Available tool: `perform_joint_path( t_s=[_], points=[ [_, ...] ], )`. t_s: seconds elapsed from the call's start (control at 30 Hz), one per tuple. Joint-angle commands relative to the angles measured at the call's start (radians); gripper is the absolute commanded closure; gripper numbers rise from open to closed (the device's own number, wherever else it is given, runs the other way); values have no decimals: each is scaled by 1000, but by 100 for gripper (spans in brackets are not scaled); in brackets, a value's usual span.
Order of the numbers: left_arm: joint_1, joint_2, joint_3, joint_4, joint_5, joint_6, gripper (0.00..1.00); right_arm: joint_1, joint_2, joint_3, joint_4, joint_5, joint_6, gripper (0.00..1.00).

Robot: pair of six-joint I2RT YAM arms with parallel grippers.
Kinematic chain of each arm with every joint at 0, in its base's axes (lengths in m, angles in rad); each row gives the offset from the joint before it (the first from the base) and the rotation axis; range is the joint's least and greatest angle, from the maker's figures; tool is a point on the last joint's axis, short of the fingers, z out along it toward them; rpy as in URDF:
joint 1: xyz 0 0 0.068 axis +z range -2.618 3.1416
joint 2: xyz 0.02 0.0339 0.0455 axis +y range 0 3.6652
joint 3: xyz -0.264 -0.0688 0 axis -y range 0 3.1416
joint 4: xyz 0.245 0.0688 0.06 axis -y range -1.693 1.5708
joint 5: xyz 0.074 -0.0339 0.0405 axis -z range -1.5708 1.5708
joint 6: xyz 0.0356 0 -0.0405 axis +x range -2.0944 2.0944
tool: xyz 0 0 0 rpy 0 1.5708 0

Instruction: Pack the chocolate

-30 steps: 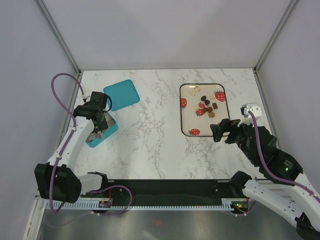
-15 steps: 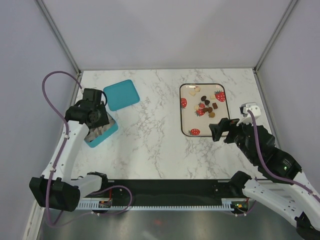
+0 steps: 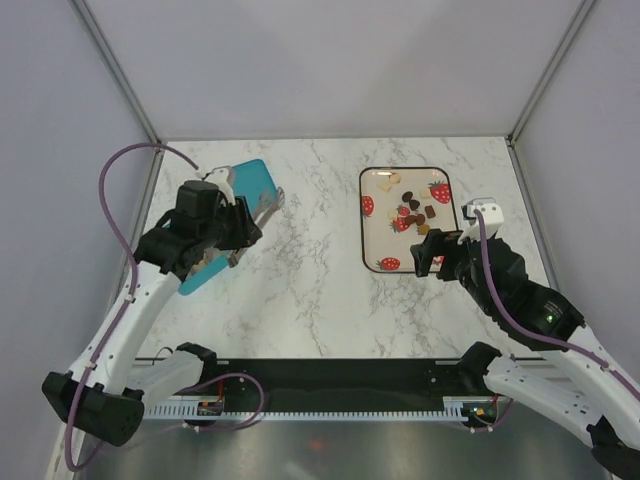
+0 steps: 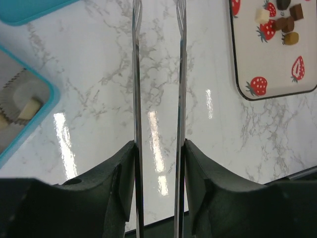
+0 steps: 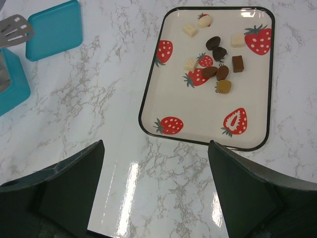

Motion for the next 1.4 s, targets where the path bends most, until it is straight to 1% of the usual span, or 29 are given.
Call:
perform_joint_path(
  t_s=[0.0, 0.03, 0.07, 0.1, 0.17, 0.2, 0.27, 0.3, 0.37, 0.4, 0.47, 0.63, 0.97, 1.37],
  points=[
    [-182, 46, -13, 166, -25, -42, 51, 5, 7, 52, 6, 48, 20, 6],
    [-228, 62, -16, 192, -51, -49, 51, 5, 8, 68, 0, 59, 23, 6],
    [-272, 106, -20, 251, -94, -49, 51, 6, 8, 77, -14, 70, 22, 6],
    [-346, 131, -18, 275, -113, -49, 51, 6, 10, 86, -20, 90, 22, 6],
    [-401, 189, -7, 333, -153, -52, 51, 6, 11, 112, -40, 110, 23, 6],
    [-441, 247, 12, 347, -159, -48, 51, 6, 11, 121, -46, 125, 22, 6],
    [-489, 313, 55, 382, -170, -36, 51, 5, 8, 134, -57, 141, 19, 6],
    [-504, 376, 74, 387, -174, -29, 51, 6, 8, 135, -60, 144, 17, 6],
    [-547, 431, 112, 397, -206, -8, 51, 6, 7, 138, -66, 153, 20, 6],
    [-558, 483, 140, 417, -222, 0, 51, 6, 7, 138, -68, 154, 22, 5],
    [-581, 533, 170, 440, -242, 21, 50, 5, 5, 143, -70, 157, 20, 5],
    [-607, 666, 227, 503, -249, 46, 49, 5, -2, 146, -73, 168, 11, 6],
    [-624, 855, 364, 509, -280, 58, 49, 6, -24, 129, -73, 207, -30, 5],
    [-636, 961, 451, 494, -295, 56, 50, 5, -36, 121, -73, 223, -53, 5]
  ],
)
